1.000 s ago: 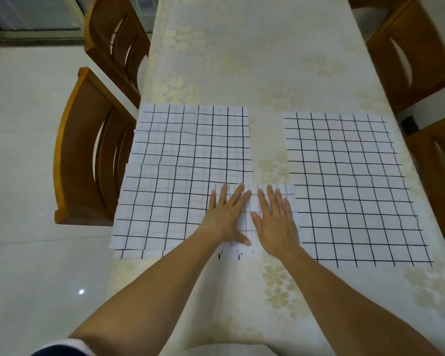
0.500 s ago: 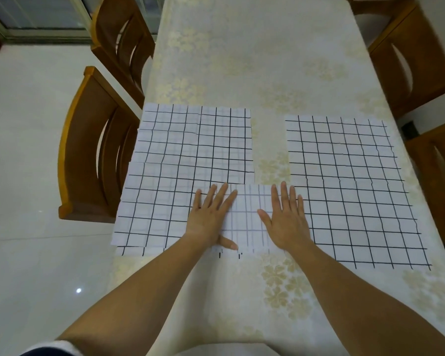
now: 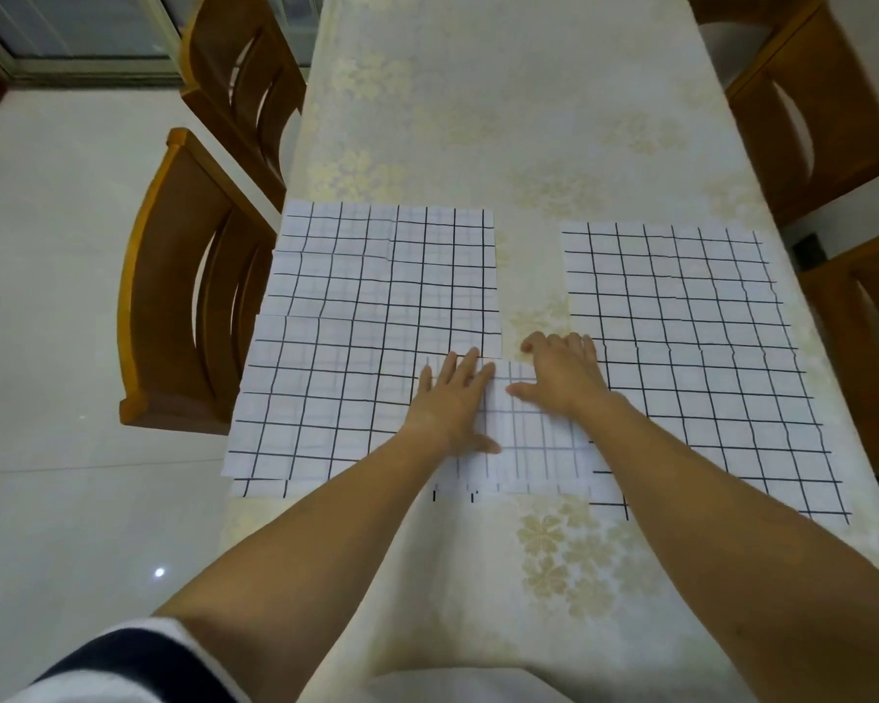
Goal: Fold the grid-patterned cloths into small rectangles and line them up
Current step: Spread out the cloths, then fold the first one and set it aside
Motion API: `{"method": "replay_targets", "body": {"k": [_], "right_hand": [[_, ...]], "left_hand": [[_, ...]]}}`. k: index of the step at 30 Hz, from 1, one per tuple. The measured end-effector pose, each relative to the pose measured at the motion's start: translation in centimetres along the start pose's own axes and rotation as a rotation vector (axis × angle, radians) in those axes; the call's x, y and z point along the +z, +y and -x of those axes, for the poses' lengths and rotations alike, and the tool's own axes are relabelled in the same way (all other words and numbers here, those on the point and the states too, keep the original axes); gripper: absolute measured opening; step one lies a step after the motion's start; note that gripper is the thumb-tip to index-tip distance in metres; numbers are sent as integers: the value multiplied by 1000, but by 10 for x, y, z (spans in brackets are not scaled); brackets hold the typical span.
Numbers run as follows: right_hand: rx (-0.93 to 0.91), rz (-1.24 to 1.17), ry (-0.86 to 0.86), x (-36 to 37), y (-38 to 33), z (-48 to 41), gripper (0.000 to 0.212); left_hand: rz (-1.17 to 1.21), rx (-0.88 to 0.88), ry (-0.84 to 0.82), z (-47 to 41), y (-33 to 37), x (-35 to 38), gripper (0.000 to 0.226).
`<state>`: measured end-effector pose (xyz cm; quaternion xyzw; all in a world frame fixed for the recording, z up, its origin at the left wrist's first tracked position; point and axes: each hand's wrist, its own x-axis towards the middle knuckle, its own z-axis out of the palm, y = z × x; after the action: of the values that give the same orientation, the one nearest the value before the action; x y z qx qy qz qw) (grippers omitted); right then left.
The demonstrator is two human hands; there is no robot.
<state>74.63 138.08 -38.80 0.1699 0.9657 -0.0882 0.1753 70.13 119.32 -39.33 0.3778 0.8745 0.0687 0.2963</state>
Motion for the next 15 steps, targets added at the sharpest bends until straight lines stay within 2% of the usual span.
{"method": "replay_targets", "body": {"k": [3,5,8,11,13,15], "right_hand": [[91,60,-160,-16,9,-6,75],[138,-34,-235,-21,21,-5,73],[214,-526,-132,-23,39,10,49],[358,-935,-38,-15,44,41,43],[412,-958,-68,-2,44,61,41],[422,-857,-76,11,44,73,42]], "left_hand": [[-68,-31,-70,-2,0,5,136],[-89,-31,-83,-2,1,5,143],[-109,-33,-89,-2,1,6,149],[-138,-56,-120,-3,3,6,153],[-151,-74,-154,-4,6,6,155],[-145,-88,-179,-6,7,6,157]]}}
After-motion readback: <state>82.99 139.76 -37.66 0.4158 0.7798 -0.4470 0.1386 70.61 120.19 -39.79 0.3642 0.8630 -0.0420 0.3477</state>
